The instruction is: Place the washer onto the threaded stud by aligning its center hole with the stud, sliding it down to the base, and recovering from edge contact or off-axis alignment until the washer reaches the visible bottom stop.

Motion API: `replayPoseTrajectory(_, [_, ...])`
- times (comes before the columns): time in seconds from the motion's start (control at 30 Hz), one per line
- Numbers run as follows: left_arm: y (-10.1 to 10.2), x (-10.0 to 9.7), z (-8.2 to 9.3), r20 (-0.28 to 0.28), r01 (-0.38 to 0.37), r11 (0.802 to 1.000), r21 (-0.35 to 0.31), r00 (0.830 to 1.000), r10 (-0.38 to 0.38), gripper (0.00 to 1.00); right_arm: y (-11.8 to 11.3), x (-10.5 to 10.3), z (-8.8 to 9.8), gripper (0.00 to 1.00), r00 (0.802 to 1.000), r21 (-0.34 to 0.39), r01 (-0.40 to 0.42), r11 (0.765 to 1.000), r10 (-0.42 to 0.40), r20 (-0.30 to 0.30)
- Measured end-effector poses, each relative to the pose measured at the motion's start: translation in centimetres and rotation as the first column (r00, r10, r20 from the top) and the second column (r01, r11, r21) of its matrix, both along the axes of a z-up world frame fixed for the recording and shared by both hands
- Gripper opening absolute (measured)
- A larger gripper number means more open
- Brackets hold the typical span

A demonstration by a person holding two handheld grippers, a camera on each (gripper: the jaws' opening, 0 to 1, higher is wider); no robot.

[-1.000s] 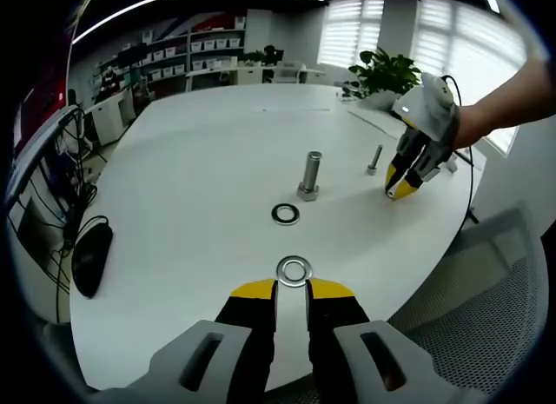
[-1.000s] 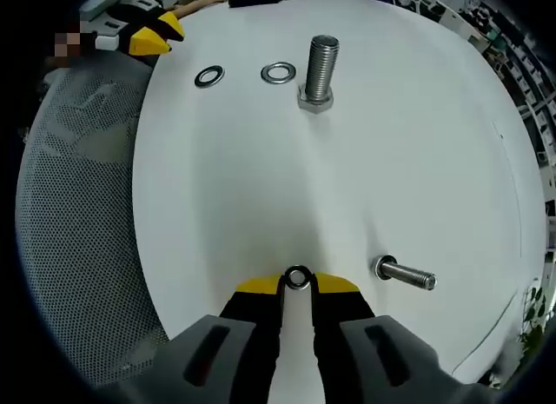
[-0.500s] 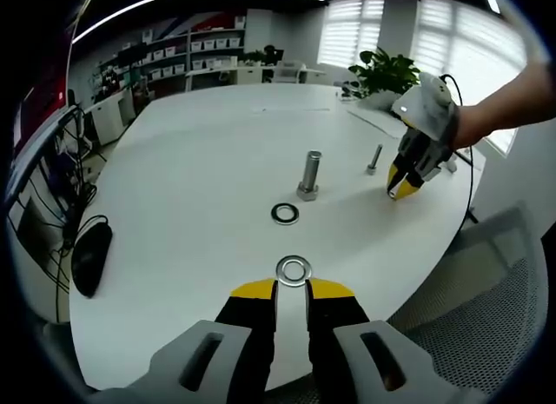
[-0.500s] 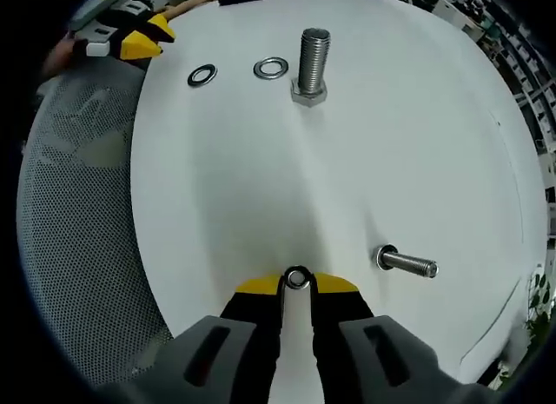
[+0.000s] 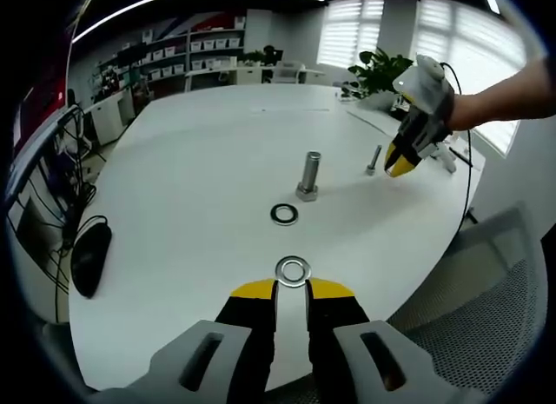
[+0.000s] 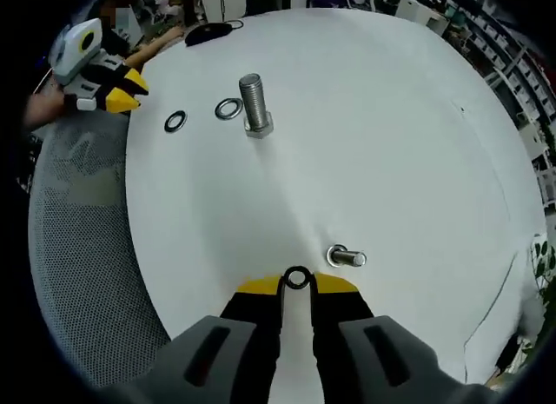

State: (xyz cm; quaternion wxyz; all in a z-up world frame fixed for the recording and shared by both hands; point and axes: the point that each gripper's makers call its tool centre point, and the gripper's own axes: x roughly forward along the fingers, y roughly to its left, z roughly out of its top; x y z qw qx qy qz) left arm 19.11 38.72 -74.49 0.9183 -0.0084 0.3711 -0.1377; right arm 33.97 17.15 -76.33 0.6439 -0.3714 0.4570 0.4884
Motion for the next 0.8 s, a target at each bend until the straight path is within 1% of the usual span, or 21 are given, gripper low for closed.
replayPoseTrajectory(0.4, [0.0,0.0,0.0,-0.003,0.000,1.000,-0.001,1.000,0.000,0.10,0.3,1.3,2.3,0.14,0.999,0.046,0.000,0.999,-0.002,0.038])
replayPoseTrajectory(0.5, [0.0,0.0,0.0,-0.001,-0.001,1.000,-0.003,1.000,0.001,0.10,0.4,1.8,2.7,0.14,0.998,0.054,-0.017,0.998,0.014,0.059])
replayPoseTrajectory(0.8, [0.0,0.0,0.0,0.000,-0.005,1.000,-0.003,1.000,0.005,0.10,0.4,2.3,2.9,0.14,0.996,0.051,-0.027,0.998,0.023,0.081])
